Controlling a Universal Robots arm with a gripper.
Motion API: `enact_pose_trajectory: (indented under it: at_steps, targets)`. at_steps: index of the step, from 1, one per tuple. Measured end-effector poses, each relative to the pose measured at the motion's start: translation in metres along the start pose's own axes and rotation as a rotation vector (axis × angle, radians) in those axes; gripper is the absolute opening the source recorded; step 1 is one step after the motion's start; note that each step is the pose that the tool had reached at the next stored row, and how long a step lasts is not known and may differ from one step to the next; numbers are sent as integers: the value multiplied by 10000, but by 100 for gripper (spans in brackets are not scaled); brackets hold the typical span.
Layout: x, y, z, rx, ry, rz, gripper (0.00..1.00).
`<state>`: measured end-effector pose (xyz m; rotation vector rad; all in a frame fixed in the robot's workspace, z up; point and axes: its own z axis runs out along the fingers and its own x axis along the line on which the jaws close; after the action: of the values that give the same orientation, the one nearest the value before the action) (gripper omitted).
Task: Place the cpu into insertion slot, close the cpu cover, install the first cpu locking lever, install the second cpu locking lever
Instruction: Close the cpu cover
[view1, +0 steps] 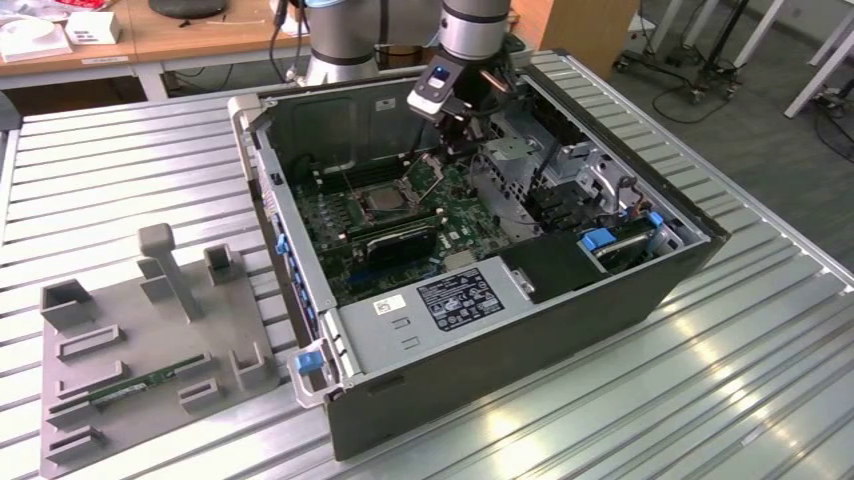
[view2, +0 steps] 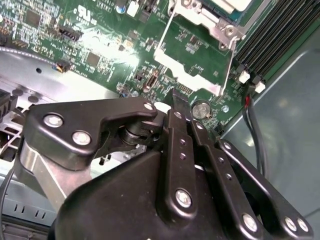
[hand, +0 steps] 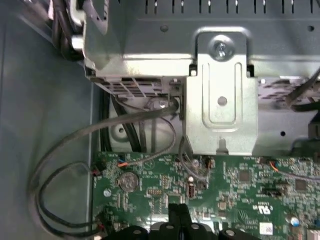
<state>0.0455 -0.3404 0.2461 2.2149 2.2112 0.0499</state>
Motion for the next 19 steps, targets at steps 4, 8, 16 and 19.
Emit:
enact_pose_trajectory:
  at_steps: [4,8,16,19]
  targets:
    - [0,-78,-1,-9,0,0,11]
    - [0,-152,-3,-23,0,-1,11]
    - [-1,-309,-8,-77,1,-1,11]
    - [-1,-373,-9,-112,1,-2,11]
